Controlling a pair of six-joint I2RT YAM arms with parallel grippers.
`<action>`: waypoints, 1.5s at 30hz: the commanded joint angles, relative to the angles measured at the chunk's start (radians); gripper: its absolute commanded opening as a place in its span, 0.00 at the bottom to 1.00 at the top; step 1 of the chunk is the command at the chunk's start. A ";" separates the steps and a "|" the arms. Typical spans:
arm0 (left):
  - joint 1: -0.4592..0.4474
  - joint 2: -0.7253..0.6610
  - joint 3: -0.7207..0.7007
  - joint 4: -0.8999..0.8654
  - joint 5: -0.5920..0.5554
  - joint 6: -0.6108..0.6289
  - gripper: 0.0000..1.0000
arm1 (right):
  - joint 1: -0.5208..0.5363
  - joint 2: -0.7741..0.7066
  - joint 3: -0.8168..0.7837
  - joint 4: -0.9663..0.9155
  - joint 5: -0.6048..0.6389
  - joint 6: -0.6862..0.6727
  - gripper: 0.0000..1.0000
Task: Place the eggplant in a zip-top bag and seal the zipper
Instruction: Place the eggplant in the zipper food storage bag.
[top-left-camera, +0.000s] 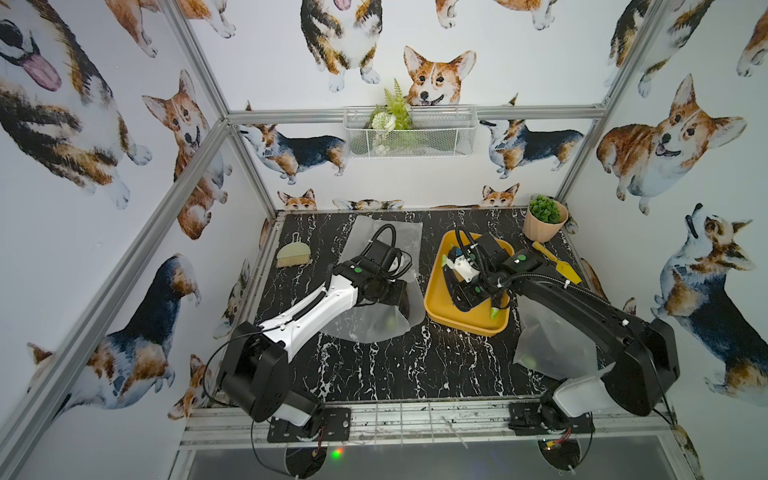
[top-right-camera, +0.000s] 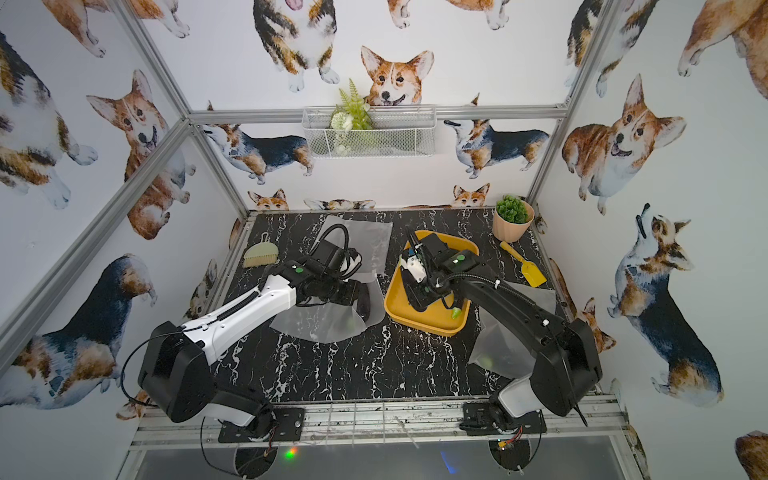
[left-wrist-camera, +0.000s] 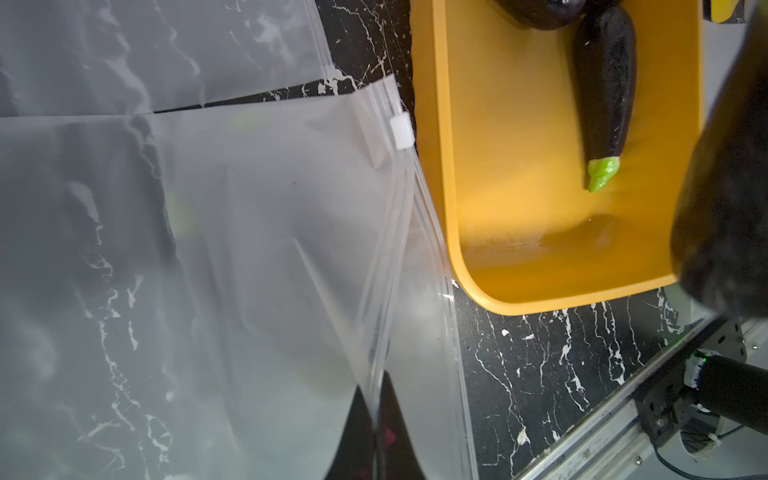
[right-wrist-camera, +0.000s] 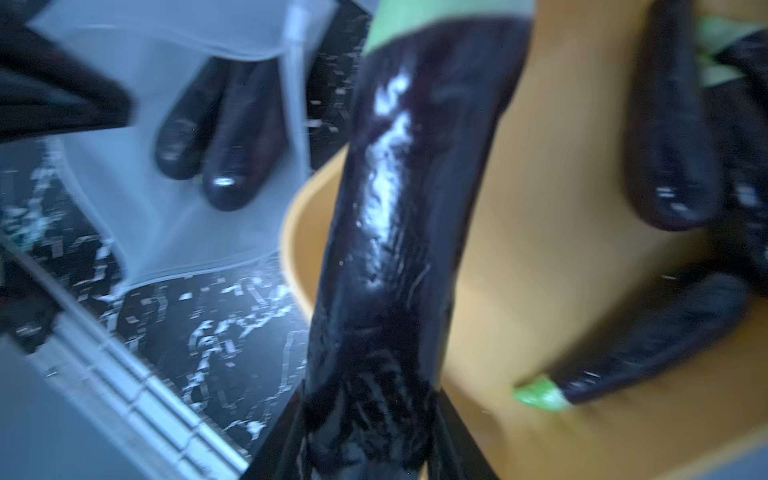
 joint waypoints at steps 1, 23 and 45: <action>0.002 -0.010 0.001 0.022 0.008 0.001 0.00 | 0.080 -0.006 -0.079 0.136 -0.296 0.182 0.36; -0.052 -0.247 -0.173 0.024 0.073 0.025 0.00 | 0.122 0.339 0.039 0.261 -0.521 0.475 0.39; 0.115 -0.268 -0.221 0.137 0.181 -0.164 0.00 | 0.086 0.132 -0.040 0.374 -0.251 0.558 0.74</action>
